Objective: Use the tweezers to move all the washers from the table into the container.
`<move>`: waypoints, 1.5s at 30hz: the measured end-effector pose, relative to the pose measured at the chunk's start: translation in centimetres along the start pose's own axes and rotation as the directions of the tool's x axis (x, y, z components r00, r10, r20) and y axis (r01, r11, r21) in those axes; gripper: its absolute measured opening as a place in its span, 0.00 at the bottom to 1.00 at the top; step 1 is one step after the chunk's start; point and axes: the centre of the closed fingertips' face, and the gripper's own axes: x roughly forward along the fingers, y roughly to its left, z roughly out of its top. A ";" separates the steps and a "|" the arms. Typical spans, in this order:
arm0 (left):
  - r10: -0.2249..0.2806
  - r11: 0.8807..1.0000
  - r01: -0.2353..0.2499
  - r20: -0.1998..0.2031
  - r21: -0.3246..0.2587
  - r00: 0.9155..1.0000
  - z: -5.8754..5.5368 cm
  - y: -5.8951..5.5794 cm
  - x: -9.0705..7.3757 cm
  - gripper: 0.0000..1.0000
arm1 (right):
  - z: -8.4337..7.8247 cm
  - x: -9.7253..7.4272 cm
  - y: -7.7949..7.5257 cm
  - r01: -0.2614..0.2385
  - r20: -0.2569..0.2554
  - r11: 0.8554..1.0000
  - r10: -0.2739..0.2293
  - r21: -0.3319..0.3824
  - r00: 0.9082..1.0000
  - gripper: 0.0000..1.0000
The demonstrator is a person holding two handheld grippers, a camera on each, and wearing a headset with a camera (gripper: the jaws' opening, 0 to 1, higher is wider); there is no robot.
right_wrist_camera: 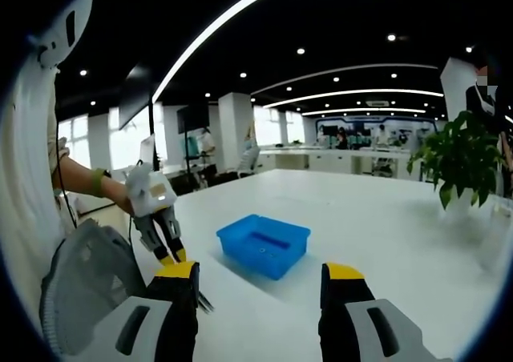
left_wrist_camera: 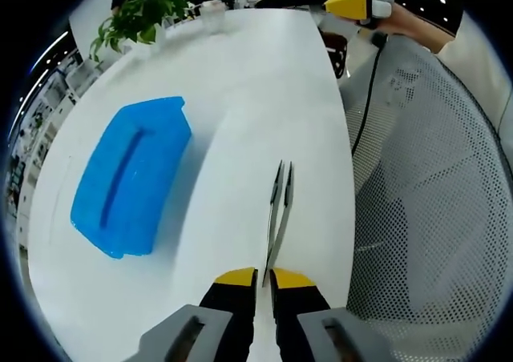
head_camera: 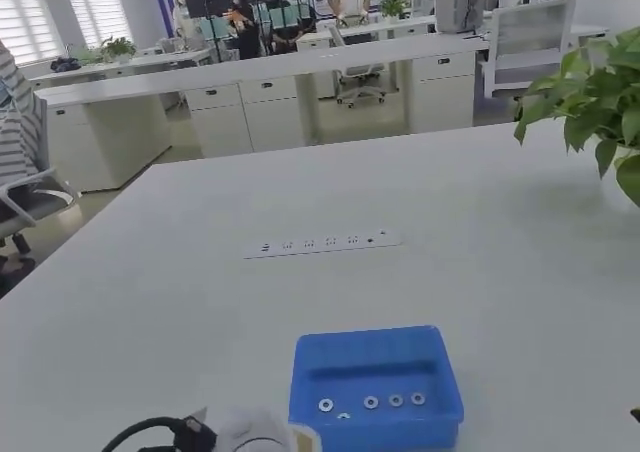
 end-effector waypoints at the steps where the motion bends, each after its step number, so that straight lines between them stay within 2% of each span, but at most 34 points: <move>1: 0.010 1.000 -0.010 0.008 -0.011 1.000 0.0 0.1 -0.2 0.07 | 0.0 0.0 0.0 -0.001 -0.001 1.000 0.001 0.002 1.000 0.59; 3: 0.022 0.999 -0.021 0.033 -0.051 0.999 -0.1 0.0 -0.6 0.11 | 0.0 0.0 0.0 -0.001 0.000 1.000 0.001 0.005 1.000 0.59; 5: 0.063 0.993 -0.055 0.074 -0.101 0.995 0.0 0.3 -1.2 0.15 | -0.1 -0.1 -0.1 0.003 -0.003 1.000 -0.003 0.009 1.000 0.59; 6: 0.086 0.987 -0.071 0.100 -0.142 0.991 0.0 0.4 -1.7 0.17 | -0.1 -0.1 -0.1 0.005 -0.004 1.000 -0.005 0.010 1.000 0.60; 8: 0.133 0.977 -0.106 0.142 -0.183 0.981 0.1 0.8 -2.5 0.24 | -0.2 -0.1 -0.2 0.008 -0.005 1.000 -0.008 0.011 1.000 0.61; 11: 0.219 0.946 -0.161 0.188 -0.282 0.957 -0.6 1.5 -3.8 0.34 | -0.2 -0.1 -0.3 0.011 -0.009 1.000 -0.011 0.009 1.000 0.62; 12: 0.263 0.926 -0.184 0.213 -0.329 0.941 -0.8 1.9 -4.5 0.37 | -0.3 -0.1 -0.3 0.012 -0.010 1.000 -0.011 0.007 1.000 0.62; 14: 0.313 0.898 -0.197 0.255 -0.393 0.915 -0.9 2.2 -5.5 0.42 | -0.3 -0.1 -0.3 0.011 -0.013 1.000 -0.011 0.005 1.000 0.62; 15: 0.360 0.870 -0.207 0.288 -0.448 0.887 -0.8 2.5 -6.4 0.44 | -0.3 -0.1 -0.3 0.011 -0.014 1.000 -0.011 0.003 1.000 0.63; 16: 0.390 0.852 -0.205 0.322 -0.482 0.863 -0.6 2.7 -7.1 0.46 | -0.3 -0.1 -0.3 0.012 -0.015 1.000 -0.012 0.001 1.000 0.63; 17: 0.432 0.824 -0.204 0.354 -0.528 0.830 -0.5 3.0 -8.0 0.48 | -0.3 -0.1 -0.3 0.013 -0.016 1.000 -0.013 0.000 1.000 0.63; 18: 0.463 0.807 -0.207 0.375 -0.552 0.803 -0.5 3.1 -8.6 0.50 | -0.3 0.0 -0.3 0.015 -0.016 1.000 -0.015 -0.002 1.000 0.63; 19: 0.511 0.786 -0.222 0.404 -0.577 0.758 -0.5 3.4 -9.6 0.53 | -0.3 0.0 -0.4 0.016 -0.016 1.000 -0.016 -0.002 1.000 0.64; 20: 0.555 0.758 -0.233 0.415 -0.609 0.721 -0.7 3.6 -10.3 0.55 | -0.3 0.0 -0.4 0.018 -0.016 1.000 -0.018 -0.002 1.000 0.64; 21: 0.590 0.731 -0.231 0.424 -0.643 0.687 -0.9 3.7 -11.0 0.56 | -0.3 -0.1 -0.4 0.020 -0.016 1.000 -0.020 -0.004 1.000 0.64; 22: 0.617 0.712 -0.227 0.437 -0.665 0.655 -0.9 3.8 -11.6 0.59 | -0.3 -0.1 -0.5 0.022 -0.015 1.000 -0.022 -0.005 1.000 0.65; 23: 0.662 0.670 -0.213 0.443 -0.711 0.605 -1.0 4.0 -12.4 0.61 | -0.3 0.0 -0.5 0.024 -0.015 1.000 -0.024 -0.005 1.000 0.65; 24: 0.690 0.643 -0.197 0.449 -0.740 0.568 -1.1 4.2 -13.0 0.64 | -0.3 0.0 -0.5 0.025 -0.016 1.000 -0.025 -0.005 1.000 0.66; 25: 0.713 0.626 -0.165 0.473 -0.762 0.517 -0.8 4.3 -13.8 0.69 | -0.3 0.0 -0.5 0.025 -0.017 1.000 -0.025 -0.007 1.000 0.66; 26: 0.728 0.615 -0.159 0.479 -0.772 0.491 -0.9 4.3 -14.4 0.73 | -0.3 0.0 -0.5 0.024 -0.018 1.000 -0.024 -0.007 1.000 0.66; 27: 0.743 0.606 -0.171 0.476 -0.777 0.471 -1.0 4.5 -14.8 0.76 | -0.3 0.0 -0.4 0.023 -0.017 1.000 -0.023 -0.007 1.000 0.66; 28: 0.769 0.586 -0.196 0.463 -0.786 0.441 -1.3 4.8 -15.5 0.81 | -0.3 0.0 -0.4 0.023 -0.018 1.000 -0.023 -0.007 1.000 0.66; 29: 0.798 0.562 -0.217 0.454 -0.798 0.395 -1.4 5.1 -16.4 0.84 | -0.4 0.1 -0.4 0.025 -0.021 1.000 -0.025 -0.010 0.999 0.66; 30: 0.812 0.549 -0.211 0.457 -0.809 0.362 -1.4 5.2 -17.0 0.88 | -0.4 0.1 -0.4 0.025 -0.022 1.000 -0.025 -0.013 0.999 0.67; 31: 0.831 0.530 -0.204 0.455 -0.823 0.321 -1.4 5.3 -17.6 0.92 | -0.4 0.1 -0.4 0.025 -0.022 1.000 -0.025 -0.014 0.999 0.68; 32: 0.843 0.513 -0.199 0.446 -0.835 0.301 -1.5 5.4 -18.0 0.96 | -0.4 0.1 -0.5 0.027 -0.024 1.000 -0.027 -0.014 0.999 0.68; 33: 0.853 0.501 -0.196 0.444 -0.843 0.273 -1.7 5.4 -18.3 0.98 | -0.5 0.1 -0.5 0.030 -0.025 0.999 -0.030 -0.017 0.999 0.69; 34: 0.851 0.504 -0.199 0.443 -0.840 0.283 -1.8 5.2 -18.1 0.98 | -0.5 0.1 -0.6 0.034 -0.027 0.999 -0.035 -0.020 0.999 0.70; 36: 0.856 0.494 -0.216 0.428 -0.842 0.290 -2.2 5.3 -17.9 0.98 | -0.6 0.1 -1.0 0.051 -0.020 0.998 -0.052 -0.022 0.998 0.72; 38: 0.861 0.486 -0.254 0.407 -0.837 0.305 -2.4 5.4 -17.6 0.98 | -0.4 0.0 -1.5 0.073 -0.005 0.997 -0.073 -0.023 0.997 0.76; 40: 0.858 0.495 -0.282 0.410 -0.822 0.309 -2.3 5.4 -17.4 0.98 | -0.3 -0.1 -1.9 0.092 0.005 0.996 -0.092 -0.017 0.996 0.79; 41: 0.859 0.493 -0.294 0.405 -0.819 0.312 -2.4 5.4 -17.4 0.98 | -0.2 -0.2 -2.2 0.104 0.013 0.994 -0.103 -0.021 0.995 0.81; 44: 0.861 0.495 -0.314 0.406 -0.810 0.308 -2.1 5.4 -17.5 0.98 | 0.2 -0.3 -2.8 0.142 0.036 0.990 -0.142 -0.023 0.989 0.88; 45: 0.862 0.494 -0.315 0.408 -0.810 0.302 -2.3 5.4 -17.6 0.98 | 0.5 -0.4 -3.1 0.158 0.053 0.987 -0.157 -0.029 0.986 0.92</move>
